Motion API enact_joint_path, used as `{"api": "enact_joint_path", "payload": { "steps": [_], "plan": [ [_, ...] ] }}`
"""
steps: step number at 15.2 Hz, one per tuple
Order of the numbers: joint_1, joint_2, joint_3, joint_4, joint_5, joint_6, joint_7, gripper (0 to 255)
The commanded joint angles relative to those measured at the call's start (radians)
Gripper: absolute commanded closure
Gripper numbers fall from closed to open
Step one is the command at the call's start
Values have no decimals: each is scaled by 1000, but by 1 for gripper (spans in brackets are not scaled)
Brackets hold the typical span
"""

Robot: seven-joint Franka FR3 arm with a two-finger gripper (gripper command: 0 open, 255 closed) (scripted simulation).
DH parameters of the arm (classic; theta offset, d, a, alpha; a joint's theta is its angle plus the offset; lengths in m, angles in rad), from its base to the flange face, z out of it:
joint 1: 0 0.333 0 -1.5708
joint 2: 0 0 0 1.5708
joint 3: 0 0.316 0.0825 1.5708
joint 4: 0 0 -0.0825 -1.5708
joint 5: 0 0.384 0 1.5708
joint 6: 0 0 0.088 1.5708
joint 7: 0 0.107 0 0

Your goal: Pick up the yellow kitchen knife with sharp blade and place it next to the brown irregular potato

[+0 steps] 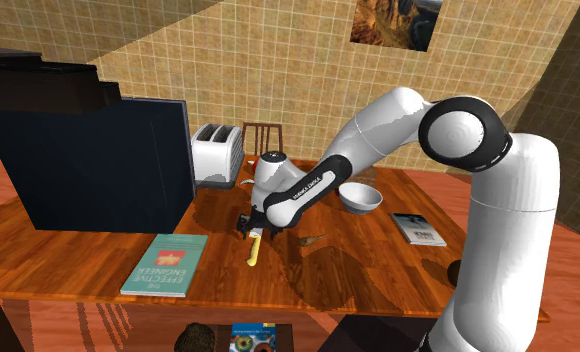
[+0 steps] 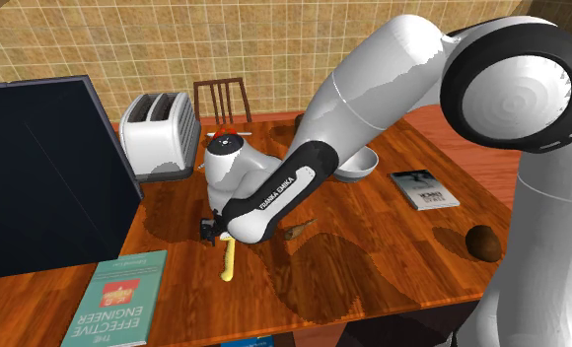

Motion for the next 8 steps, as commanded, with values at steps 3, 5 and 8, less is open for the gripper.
{"api": "enact_joint_path", "payload": {
  "steps": [3,5,8],
  "plan": [
    [0,4,-1,2,-2,3,1,0],
    [0,4,-1,2,-2,3,1,0],
    [0,4,-1,2,-2,3,1,255]
  ]
}}
